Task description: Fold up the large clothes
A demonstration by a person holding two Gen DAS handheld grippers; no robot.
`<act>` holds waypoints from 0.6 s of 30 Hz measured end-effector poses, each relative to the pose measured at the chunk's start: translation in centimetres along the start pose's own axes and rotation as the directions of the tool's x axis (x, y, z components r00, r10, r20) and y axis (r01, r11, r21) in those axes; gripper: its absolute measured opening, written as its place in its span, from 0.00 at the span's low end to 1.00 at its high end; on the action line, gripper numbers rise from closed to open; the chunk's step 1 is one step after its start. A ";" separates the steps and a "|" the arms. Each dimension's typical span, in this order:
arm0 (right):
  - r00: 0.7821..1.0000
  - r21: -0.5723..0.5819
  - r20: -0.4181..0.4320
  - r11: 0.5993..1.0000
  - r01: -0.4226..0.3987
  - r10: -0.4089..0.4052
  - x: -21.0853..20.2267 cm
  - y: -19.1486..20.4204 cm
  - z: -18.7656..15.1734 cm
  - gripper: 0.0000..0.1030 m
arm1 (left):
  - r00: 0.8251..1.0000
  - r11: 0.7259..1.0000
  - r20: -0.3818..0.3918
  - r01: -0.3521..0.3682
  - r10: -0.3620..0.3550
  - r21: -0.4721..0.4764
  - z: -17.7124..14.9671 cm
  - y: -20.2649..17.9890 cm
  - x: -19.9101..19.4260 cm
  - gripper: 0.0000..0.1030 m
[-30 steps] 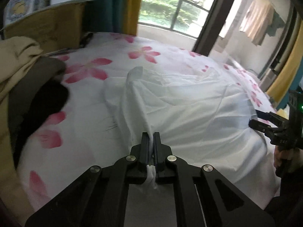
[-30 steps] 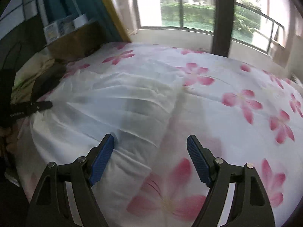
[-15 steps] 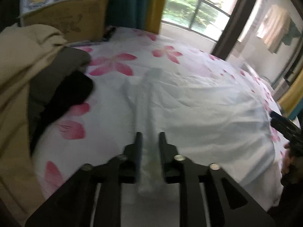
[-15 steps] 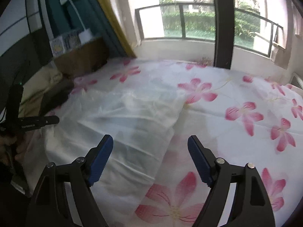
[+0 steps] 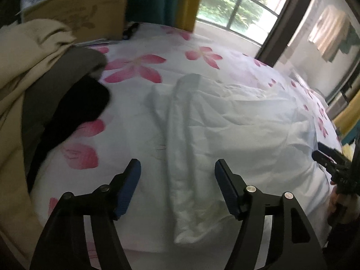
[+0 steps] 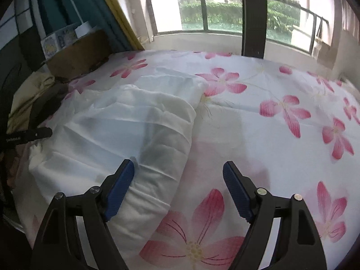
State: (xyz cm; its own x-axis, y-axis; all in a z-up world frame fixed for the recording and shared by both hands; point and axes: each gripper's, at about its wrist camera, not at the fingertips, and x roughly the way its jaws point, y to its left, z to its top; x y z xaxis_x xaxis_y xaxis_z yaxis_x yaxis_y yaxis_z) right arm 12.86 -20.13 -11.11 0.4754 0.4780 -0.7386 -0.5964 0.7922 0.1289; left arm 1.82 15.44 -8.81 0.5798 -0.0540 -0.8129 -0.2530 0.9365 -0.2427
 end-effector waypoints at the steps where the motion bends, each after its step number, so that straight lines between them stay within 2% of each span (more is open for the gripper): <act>1: 1.000 -0.008 -0.001 1.000 0.004 -0.004 0.0 0.1 0.1 0.79 | 1.000 1.000 -0.002 0.028 -0.028 -0.005 0.0 -0.1 0.0 0.69; 4: 1.000 -0.010 -0.001 1.000 0.007 -0.007 0.0 0.2 0.1 0.79 | 0.988 0.988 -0.006 0.151 -0.152 -0.044 0.3 -0.3 0.5 0.76; 5: 1.000 -0.004 -0.001 1.000 0.006 -0.006 0.0 0.2 0.1 0.79 | 0.987 0.986 -0.006 0.162 -0.162 -0.048 0.4 -0.4 0.6 0.80; 7: 1.000 0.003 0.000 1.000 0.002 -0.002 -0.1 0.1 0.0 0.79 | 0.982 0.980 -0.007 0.189 -0.190 -0.058 0.6 -0.5 0.8 0.80; 11: 1.000 0.013 0.001 1.000 -0.006 0.006 -0.1 0.0 -0.2 0.79 | 0.944 0.940 -0.029 0.325 -0.330 -0.102 0.9 -1.1 1.7 0.80; 12: 1.000 0.015 0.001 1.000 -0.007 0.007 -0.1 0.0 -0.2 0.79 | 0.935 0.932 -0.035 0.347 -0.352 -0.103 0.8 -1.5 1.9 0.80; 16: 1.000 0.025 -0.002 1.000 -0.003 0.003 0.0 0.0 -0.3 0.79 | 0.925 0.926 -0.051 0.374 -0.376 -0.059 0.8 -3.8 2.6 0.81; 18: 1.000 0.036 -0.013 0.999 0.010 -0.009 0.2 -0.1 -0.3 0.79 | 0.886 0.888 -0.077 0.452 -0.458 -0.078 0.8 -4.8 3.2 0.81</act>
State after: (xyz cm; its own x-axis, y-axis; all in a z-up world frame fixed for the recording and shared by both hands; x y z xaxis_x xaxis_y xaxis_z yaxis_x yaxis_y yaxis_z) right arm 12.85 -20.21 -11.44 0.4727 0.4660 -0.7479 -0.5683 0.8099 0.1455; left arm 5.51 11.04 -9.86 0.5695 -0.5033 -0.6499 -0.0226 0.7807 -0.6244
